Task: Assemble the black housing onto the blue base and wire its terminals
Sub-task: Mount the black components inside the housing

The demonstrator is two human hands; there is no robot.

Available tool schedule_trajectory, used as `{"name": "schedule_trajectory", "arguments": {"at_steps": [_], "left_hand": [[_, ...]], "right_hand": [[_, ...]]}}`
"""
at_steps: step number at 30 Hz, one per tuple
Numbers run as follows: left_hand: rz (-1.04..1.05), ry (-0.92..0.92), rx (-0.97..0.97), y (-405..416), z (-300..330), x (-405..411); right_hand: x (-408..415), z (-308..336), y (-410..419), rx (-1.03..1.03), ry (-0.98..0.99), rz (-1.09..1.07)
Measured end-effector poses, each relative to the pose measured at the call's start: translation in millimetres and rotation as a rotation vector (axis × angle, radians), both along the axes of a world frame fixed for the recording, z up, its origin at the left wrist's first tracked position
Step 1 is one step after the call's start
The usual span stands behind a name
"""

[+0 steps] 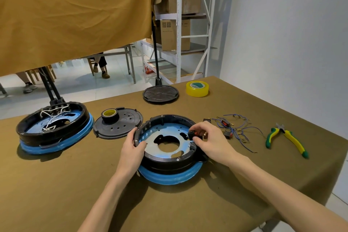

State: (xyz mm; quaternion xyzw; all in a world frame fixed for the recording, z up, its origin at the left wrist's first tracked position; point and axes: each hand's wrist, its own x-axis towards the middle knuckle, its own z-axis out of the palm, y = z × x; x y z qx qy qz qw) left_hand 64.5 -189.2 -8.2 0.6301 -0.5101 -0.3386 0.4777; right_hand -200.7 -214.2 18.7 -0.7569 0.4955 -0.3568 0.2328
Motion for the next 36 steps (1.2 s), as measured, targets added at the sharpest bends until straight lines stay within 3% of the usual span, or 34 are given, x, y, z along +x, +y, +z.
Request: {"name": "schedule_trajectory", "arguments": {"at_steps": [5, 11, 18, 27, 33, 36], "left_hand": [[-0.120, 0.036, -0.014, 2.7, -1.2, 6.7], [-0.255, 0.185, -0.080, 17.5, -6.2, 8.9], [-0.101, 0.176, -0.221, 20.3, -15.5, 7.4], [-0.159, 0.163, -0.142, 5.7, -16.5, 21.2], [-0.462, -0.096, 0.009, -35.6, 11.4, 38.5], [-0.335, -0.166, -0.020, -44.5, 18.6, 31.8]], "right_hand": [[-1.2, 5.6, -0.4, -0.013, -0.030, -0.008], [12.7, -2.9, -0.2, -0.057, 0.107, -0.017], [16.0, 9.7, -8.5, -0.042, -0.073, -0.011], [64.5, 28.8, -39.8, 0.032, -0.062, 0.139], [75.1, 30.6, -64.7, 0.095, -0.102, 0.123], [66.6, 15.2, -62.5, 0.118, -0.112, 0.000]]}}
